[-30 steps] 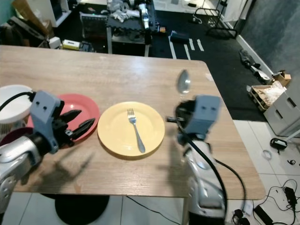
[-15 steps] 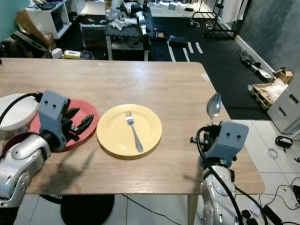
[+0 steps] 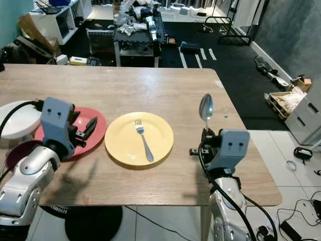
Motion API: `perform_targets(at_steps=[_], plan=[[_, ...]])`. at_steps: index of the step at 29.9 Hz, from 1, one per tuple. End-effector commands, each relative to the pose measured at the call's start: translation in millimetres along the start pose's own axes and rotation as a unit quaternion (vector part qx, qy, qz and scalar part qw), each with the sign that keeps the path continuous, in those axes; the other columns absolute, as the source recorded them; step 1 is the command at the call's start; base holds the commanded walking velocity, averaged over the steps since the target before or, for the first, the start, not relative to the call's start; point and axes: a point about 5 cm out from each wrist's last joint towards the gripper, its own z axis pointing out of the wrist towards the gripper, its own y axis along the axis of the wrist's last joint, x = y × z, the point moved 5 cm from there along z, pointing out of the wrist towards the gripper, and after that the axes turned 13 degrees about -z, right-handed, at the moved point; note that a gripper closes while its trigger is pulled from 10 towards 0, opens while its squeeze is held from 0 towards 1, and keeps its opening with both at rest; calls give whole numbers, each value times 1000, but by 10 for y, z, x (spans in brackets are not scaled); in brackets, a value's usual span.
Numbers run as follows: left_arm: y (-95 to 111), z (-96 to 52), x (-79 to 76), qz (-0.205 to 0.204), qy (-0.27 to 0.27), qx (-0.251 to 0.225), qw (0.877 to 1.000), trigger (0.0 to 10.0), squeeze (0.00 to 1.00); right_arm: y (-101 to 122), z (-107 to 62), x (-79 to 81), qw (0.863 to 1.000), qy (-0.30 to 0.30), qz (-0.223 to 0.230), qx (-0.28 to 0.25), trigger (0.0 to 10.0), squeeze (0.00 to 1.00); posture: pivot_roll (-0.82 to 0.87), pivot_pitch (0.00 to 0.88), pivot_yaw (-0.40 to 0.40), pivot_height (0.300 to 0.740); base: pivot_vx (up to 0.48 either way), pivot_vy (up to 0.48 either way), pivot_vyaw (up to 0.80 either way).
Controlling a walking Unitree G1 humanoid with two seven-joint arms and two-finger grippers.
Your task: Setting the table
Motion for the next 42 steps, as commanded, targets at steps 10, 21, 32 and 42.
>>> perform_targets(at_steps=[10, 21, 32, 42], plan=[[-49, -9, 45, 0, 19, -5, 1000, 10000, 0, -19, 31, 5, 1000, 3, 5, -4, 10000, 0, -47, 0, 60, 740, -24, 0, 0], [-48, -5, 48, 1, 19, -7, 1000, 10000, 0, -64, 35, -10, 1000, 2, 2, 0, 10000, 0, -48, 0, 63, 740, -317, 0, 0], [-37, 14, 45, 1, 17, -9, 1000, 10000, 0, -86, 33, -18, 1000, 0, -1, 3, 10000, 0, -51, 0, 68, 740, -337, 0, 0], [-30, 24, 43, 1, 15, -10, 1000, 10000, 0, -102, 29, -18, 1000, -1, -2, 4, 10000, 0, -52, 0, 72, 740, -335, 0, 0]])
